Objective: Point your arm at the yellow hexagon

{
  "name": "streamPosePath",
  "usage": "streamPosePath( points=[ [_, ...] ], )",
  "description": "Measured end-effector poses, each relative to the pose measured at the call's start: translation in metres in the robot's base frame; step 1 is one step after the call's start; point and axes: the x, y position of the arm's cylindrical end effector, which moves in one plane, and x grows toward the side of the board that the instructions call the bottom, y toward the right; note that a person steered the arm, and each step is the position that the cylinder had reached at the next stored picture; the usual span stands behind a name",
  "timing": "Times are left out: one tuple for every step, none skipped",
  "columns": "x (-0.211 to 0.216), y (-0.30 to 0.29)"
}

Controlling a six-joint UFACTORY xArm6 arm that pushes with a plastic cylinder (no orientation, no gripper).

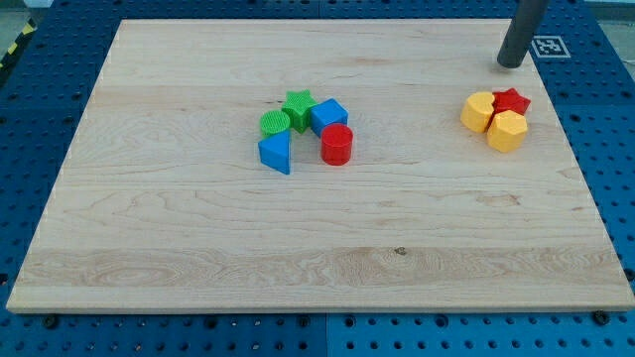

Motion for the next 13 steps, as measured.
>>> streamPosePath(
  points=[
    [0.000, 0.001],
    [0.001, 0.001],
    [0.001, 0.001],
    [0.000, 0.001],
    [-0.001, 0.001],
    [-0.005, 0.001],
    [-0.008, 0.001],
    [-0.010, 0.001],
    [-0.015, 0.001],
    [-0.020, 0.001],
    [-0.024, 0.001],
    [-0.027, 0.001],
    [-0.031, 0.001]
  ],
)
